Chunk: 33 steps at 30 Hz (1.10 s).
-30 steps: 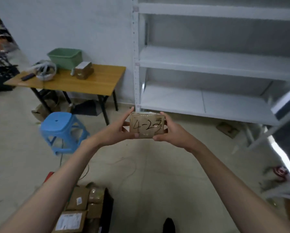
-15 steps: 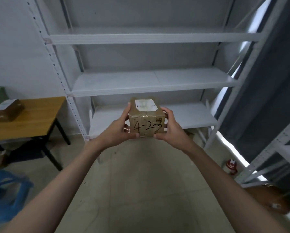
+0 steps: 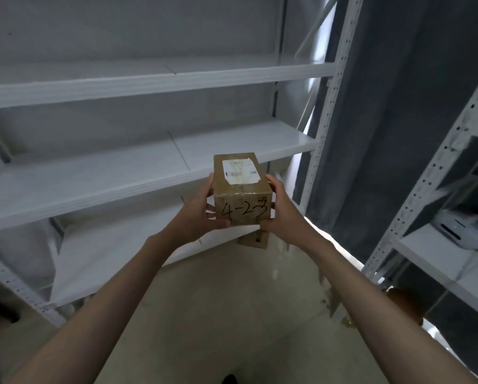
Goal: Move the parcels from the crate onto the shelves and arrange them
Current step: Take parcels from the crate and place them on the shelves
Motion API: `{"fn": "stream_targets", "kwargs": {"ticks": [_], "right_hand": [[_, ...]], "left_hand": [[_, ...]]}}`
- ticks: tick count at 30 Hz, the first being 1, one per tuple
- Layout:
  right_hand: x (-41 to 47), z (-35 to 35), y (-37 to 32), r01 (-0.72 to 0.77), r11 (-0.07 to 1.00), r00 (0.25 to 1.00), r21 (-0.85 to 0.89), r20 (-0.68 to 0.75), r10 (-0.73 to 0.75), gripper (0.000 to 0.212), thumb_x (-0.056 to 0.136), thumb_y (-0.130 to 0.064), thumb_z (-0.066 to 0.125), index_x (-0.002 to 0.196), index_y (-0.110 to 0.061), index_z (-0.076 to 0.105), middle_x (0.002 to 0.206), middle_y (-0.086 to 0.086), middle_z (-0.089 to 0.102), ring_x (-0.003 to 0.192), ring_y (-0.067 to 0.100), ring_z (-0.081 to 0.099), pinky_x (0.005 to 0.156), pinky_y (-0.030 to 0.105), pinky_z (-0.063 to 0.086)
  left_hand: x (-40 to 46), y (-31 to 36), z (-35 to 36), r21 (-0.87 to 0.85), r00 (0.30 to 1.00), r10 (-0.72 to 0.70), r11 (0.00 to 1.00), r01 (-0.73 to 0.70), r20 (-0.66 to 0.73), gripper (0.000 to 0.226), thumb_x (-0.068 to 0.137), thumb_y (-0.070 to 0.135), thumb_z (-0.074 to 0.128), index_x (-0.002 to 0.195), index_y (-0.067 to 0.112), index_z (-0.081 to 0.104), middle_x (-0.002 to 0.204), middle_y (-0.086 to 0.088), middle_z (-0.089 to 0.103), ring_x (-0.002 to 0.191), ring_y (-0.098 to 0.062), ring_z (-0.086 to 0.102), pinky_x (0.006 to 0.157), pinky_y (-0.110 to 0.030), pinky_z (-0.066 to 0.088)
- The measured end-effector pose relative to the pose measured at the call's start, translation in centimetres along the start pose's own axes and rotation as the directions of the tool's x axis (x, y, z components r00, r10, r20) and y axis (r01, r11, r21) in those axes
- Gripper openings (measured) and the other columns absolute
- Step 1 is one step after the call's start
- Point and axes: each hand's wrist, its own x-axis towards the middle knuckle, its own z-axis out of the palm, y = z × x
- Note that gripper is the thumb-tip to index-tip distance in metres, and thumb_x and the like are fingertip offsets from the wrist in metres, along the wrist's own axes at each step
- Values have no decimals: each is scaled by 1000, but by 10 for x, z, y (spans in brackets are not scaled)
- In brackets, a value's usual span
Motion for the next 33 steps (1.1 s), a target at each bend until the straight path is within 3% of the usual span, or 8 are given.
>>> {"fn": "stream_targets", "kwargs": {"ticks": [2, 4, 8, 12, 18, 23, 28, 33], "right_hand": [[32, -12, 14, -23, 1000, 1000, -5, -20, 23, 99, 74, 6, 73, 151, -29, 22, 146, -7, 37, 139, 16, 37, 114, 41, 40], [65, -25, 25, -30, 999, 998, -20, -55, 29, 99, 72, 8, 71, 152, -28, 25, 144, -6, 39, 137, 15, 37, 114, 45, 40], [120, -56, 47, -72, 996, 991, -59, -115, 65, 100, 70, -1, 72, 152, -36, 27, 141, -7, 42, 135, 17, 40, 111, 50, 42], [156, -91, 69, -111, 992, 980, -52, -174, 101, 95, 75, 8, 70, 151, -31, 27, 134, -14, 40, 132, 11, 38, 114, 41, 39], [204, -135, 124, -157, 987, 971, -15, -185, 152, 96, 77, 15, 67, 140, -43, 24, 122, -27, 48, 117, 10, 54, 106, 42, 48], [259, -173, 183, -198, 980, 968, 6, -159, 197, 98, 80, 13, 70, 155, -28, 21, 120, -29, 48, 121, 10, 52, 107, 42, 48], [328, -217, 249, -198, 980, 975, -12, -105, 196, 97, 84, 3, 72, 157, -26, 15, 142, -1, 50, 128, 23, 53, 108, 43, 47], [390, -263, 306, -226, 972, 974, -70, -7, 226, 87, 86, -3, 71, 156, -19, 22, 139, 4, 54, 119, 20, 55, 103, 42, 49]], "left_hand": [[45, -10, 0, 6, 1000, 19, 1000, -19, 19, 116, 75, 11, 83, 155, 31, 2, 140, 8, 46, 95, -7, 62, 76, -20, 57], [88, -17, 0, 16, 998, 49, 999, -50, 35, 116, 74, 10, 83, 155, 31, 2, 142, 6, 44, 91, -3, 61, 70, -11, 53], [172, -24, 7, -28, 990, 111, 994, -109, 85, 108, 74, 9, 82, 139, 47, 5, 133, 10, 46, 87, 4, 60, 68, -8, 51], [246, -28, 23, -39, 981, 125, 992, -120, 151, 106, 74, 12, 83, 141, 46, 9, 134, 10, 46, 90, -1, 60, 67, -9, 52], [337, -43, 58, -6, 972, 107, 994, -108, 209, 116, 73, 14, 84, 157, 25, 4, 149, 0, 42, 96, -8, 60, 67, -6, 48], [409, -50, 87, 12, 978, 70, 997, -74, 199, 115, 73, 13, 84, 157, 25, 6, 151, 2, 39, 94, -6, 58, 66, -4, 47], [491, -61, 122, 25, 990, 31, 999, -34, 137, 114, 73, 14, 84, 157, 23, 8, 153, -1, 36, 93, -6, 58, 68, -5, 48], [558, -67, 161, -44, 993, -73, 996, 78, 97, 112, 74, 13, 84, 156, 27, 9, 150, 3, 36, 101, -12, 57, 75, -12, 50]]}}
